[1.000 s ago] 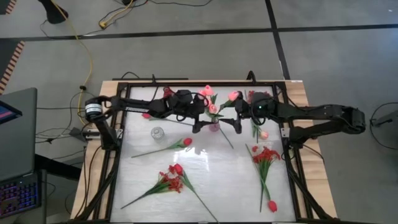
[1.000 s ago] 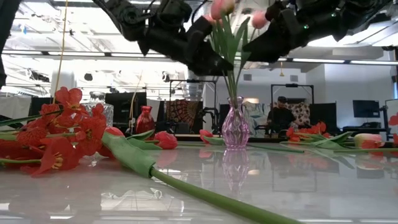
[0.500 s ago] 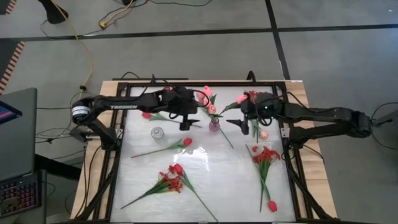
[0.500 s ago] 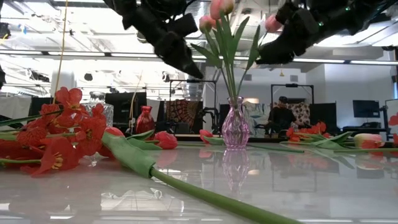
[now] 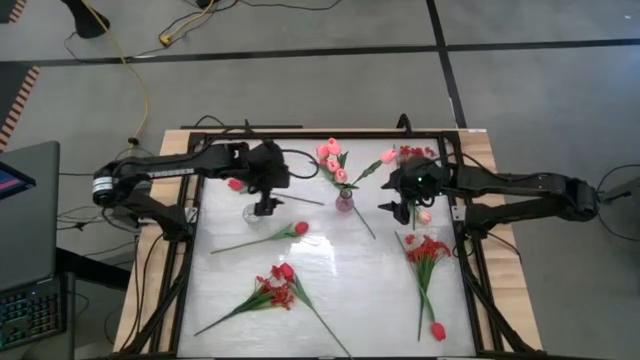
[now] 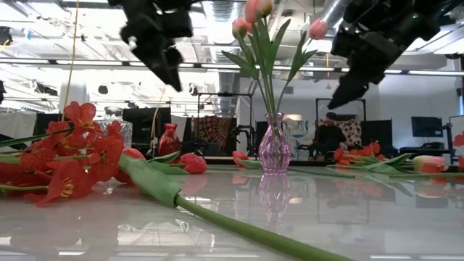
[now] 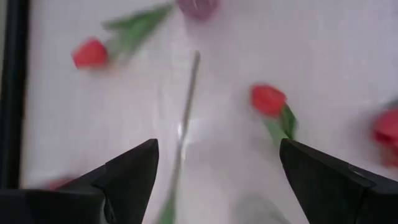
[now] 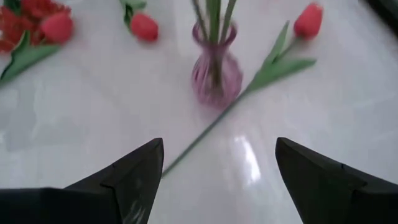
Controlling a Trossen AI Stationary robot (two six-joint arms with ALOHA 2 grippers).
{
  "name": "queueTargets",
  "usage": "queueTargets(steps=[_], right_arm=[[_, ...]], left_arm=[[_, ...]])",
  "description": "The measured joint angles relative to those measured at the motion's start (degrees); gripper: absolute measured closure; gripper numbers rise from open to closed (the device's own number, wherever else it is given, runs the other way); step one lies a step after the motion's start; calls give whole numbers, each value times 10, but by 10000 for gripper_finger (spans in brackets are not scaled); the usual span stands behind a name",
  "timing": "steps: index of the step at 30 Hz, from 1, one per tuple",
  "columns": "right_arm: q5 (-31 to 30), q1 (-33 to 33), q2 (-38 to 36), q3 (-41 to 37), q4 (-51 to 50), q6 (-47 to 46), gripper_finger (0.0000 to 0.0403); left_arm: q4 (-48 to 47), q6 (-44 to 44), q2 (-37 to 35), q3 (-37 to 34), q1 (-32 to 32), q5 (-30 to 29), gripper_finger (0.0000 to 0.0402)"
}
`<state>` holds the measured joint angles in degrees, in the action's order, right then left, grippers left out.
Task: Sort flowers into vase by color
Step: Put the pink tulip into the purple vase
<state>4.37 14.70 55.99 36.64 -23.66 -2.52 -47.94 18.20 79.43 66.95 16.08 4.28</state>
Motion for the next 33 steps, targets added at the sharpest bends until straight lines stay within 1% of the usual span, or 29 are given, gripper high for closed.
queueTargets(steps=[2,4,10,12,14,17,20,23,27,30,33], right_arm=[[0,-12,0,0,-20,-20,67],[0,-26,0,0,-38,-41,67],[-7,-73,0,0,-104,-123,67],[-27,-85,0,0,-140,-154,67],[-68,-91,0,0,-181,-192,67],[-140,-85,6,0,-237,-300,71],[-155,-75,21,0,-262,-405,78],[-172,-70,49,-6,-242,-449,86],[-233,-47,103,-7,-166,-444,95],[-240,-9,146,-6,-113,-423,100],[-240,28,183,-6,-93,-401,102]], left_arm=[[-21,-24,-20,-8,-6,6,78],[-27,-43,-48,-31,-14,10,78],[6,-105,-146,-113,-48,-3,78],[30,-119,-179,-140,-62,-16,78],[68,-129,-209,-168,-74,-27,78],[120,-135,-248,-204,-83,-33,78],[149,-136,-276,-224,-85,-34,78],[158,-134,-294,-232,-85,-35,78],[166,-131,-303,-232,-85,-35,78],[173,-129,-304,-232,-85,-31,78],[171,-129,-304,-232,-85,-30,78]])
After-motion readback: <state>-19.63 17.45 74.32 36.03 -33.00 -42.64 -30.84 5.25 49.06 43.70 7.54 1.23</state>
